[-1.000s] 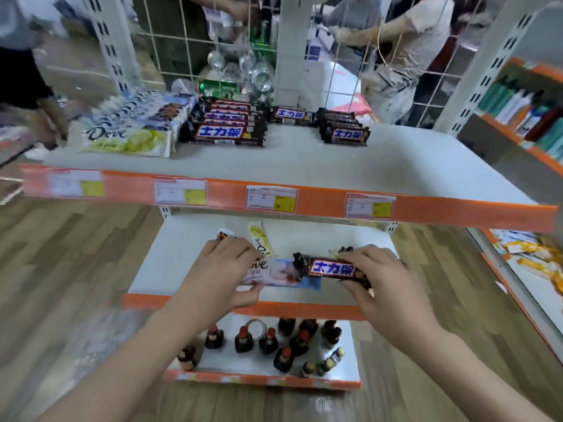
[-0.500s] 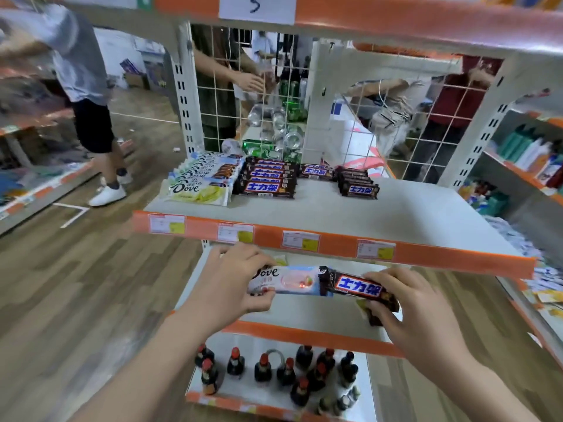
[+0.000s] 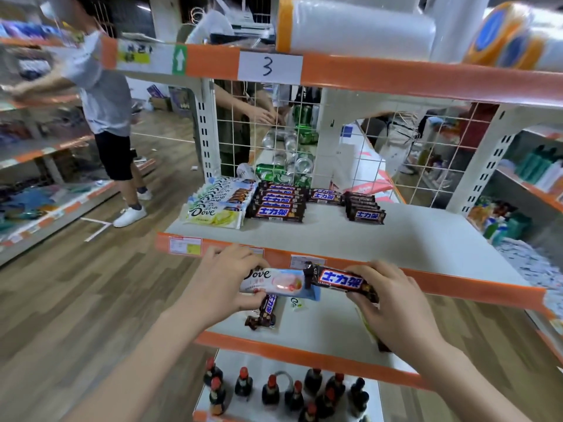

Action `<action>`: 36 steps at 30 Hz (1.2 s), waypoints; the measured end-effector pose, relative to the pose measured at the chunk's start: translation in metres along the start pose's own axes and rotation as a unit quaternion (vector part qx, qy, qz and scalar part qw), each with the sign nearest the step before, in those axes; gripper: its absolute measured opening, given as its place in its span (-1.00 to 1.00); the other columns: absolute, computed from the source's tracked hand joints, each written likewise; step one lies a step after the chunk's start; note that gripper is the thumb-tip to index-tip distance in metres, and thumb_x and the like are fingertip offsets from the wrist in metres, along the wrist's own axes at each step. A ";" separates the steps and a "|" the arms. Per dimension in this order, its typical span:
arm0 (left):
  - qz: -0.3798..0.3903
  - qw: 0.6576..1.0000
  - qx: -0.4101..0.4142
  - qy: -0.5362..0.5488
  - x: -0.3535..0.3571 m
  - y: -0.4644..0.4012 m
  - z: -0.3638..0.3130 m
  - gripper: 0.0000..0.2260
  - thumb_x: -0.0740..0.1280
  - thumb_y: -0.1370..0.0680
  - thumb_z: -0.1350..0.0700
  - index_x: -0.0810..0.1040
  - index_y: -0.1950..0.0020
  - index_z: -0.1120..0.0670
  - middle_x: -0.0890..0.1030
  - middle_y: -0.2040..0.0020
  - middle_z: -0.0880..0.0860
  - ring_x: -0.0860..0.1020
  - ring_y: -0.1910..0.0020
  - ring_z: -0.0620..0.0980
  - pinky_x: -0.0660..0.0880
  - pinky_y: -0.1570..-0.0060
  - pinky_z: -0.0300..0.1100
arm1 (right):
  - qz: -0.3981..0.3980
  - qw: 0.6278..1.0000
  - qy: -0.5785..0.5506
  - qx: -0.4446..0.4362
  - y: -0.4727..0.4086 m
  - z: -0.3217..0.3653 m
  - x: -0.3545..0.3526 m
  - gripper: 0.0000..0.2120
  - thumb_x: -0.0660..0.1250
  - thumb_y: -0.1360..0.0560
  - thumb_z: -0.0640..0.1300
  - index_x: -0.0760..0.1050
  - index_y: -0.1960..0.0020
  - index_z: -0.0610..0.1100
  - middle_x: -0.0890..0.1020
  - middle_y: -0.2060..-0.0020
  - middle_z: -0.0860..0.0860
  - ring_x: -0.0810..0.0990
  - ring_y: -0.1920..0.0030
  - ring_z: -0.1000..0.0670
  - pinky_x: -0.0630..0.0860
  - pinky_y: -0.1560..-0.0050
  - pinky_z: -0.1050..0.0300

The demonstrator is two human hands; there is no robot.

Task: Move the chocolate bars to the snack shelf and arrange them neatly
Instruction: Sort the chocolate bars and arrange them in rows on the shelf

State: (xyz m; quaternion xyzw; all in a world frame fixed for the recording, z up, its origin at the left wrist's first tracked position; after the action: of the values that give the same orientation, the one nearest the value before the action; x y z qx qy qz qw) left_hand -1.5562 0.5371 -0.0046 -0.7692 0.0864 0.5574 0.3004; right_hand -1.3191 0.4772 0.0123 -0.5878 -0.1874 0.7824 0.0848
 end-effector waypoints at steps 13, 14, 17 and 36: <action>0.005 1.000 0.001 -0.008 -0.013 -0.055 0.039 -0.61 0.40 -0.34 -0.14 0.53 -0.14 -0.09 0.53 -0.04 -0.16 0.44 -0.13 -0.10 0.11 0.04 -0.17 | -0.011 1.000 0.016 0.002 -0.071 0.007 -0.004 -0.69 0.39 -0.45 -0.09 0.52 -0.19 0.05 0.56 -0.03 0.10 0.50 -0.07 -0.05 0.38 0.08 0.06; 0.009 1.000 0.000 -0.014 -0.016 -0.062 0.045 -0.59 0.38 -0.34 -0.16 0.52 -0.16 -0.11 0.52 -0.05 -0.18 0.43 -0.14 -0.12 0.10 0.04 -0.18 | -0.018 1.000 0.013 0.006 -0.079 0.009 -0.004 -0.69 0.40 -0.45 -0.08 0.52 -0.18 0.05 0.56 -0.03 0.10 0.50 -0.07 -0.05 0.39 0.08 0.06; 0.011 1.000 0.000 -0.017 -0.025 -0.078 0.063 -0.57 0.31 -0.35 -0.21 0.52 -0.18 -0.12 0.53 -0.10 -0.17 0.43 -0.18 -0.11 0.11 0.01 -0.20 | -0.029 0.999 0.009 0.014 -0.103 0.016 0.000 -0.69 0.40 -0.44 -0.08 0.53 -0.17 0.04 0.56 -0.03 0.09 0.51 -0.07 -0.06 0.42 0.05 0.05; 0.010 1.000 0.010 0.014 -0.011 -0.105 0.181 -0.66 0.45 -0.35 -0.07 0.56 -0.10 -0.09 0.56 -0.03 -0.14 0.48 -0.09 -0.05 0.19 0.06 -0.19 | -0.003 1.000 -0.008 0.018 -0.196 0.059 0.089 -0.66 0.36 -0.47 0.01 0.48 -0.23 0.02 0.51 -0.04 0.08 0.45 -0.11 0.01 0.42 -0.03 0.05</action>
State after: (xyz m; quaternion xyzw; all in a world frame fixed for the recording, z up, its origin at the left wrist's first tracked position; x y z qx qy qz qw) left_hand -1.6568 0.7209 0.0080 -0.7728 0.1035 0.5490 0.3009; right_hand -1.4182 0.6765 0.0242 -0.5796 -0.1758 0.7898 0.0965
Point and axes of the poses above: each hand's wrist, its own y-axis away from the middle knuckle, its own x-axis out of the palm, z = x × y, the point moved 5 cm from there along -y, towards the middle knuckle
